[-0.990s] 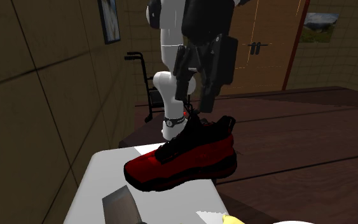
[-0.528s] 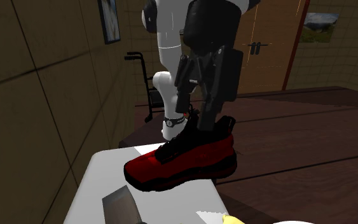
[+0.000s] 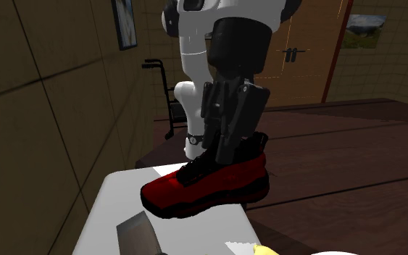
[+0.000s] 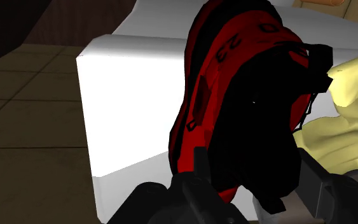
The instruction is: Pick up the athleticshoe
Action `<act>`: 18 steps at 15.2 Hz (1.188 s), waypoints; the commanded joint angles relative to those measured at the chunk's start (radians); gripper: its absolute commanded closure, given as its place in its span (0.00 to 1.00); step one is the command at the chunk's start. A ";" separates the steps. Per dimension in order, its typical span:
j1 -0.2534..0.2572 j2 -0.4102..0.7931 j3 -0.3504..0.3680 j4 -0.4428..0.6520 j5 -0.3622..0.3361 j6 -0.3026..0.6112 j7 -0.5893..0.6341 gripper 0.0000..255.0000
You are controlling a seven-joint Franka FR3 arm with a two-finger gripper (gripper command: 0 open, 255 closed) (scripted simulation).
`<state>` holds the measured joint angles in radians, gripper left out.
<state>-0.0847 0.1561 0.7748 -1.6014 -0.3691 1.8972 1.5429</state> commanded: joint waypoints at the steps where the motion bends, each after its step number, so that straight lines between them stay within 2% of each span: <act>1: 0.000 0.001 0.000 -0.001 0.000 0.000 0.000 1.00; 6: 0.000 0.001 0.000 -0.001 0.000 0.001 0.000 1.00; 18: 0.037 0.042 0.008 0.204 -0.021 -0.174 -0.025 1.00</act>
<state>-0.0501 0.1966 0.7820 -1.4138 -0.3892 1.7377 1.5207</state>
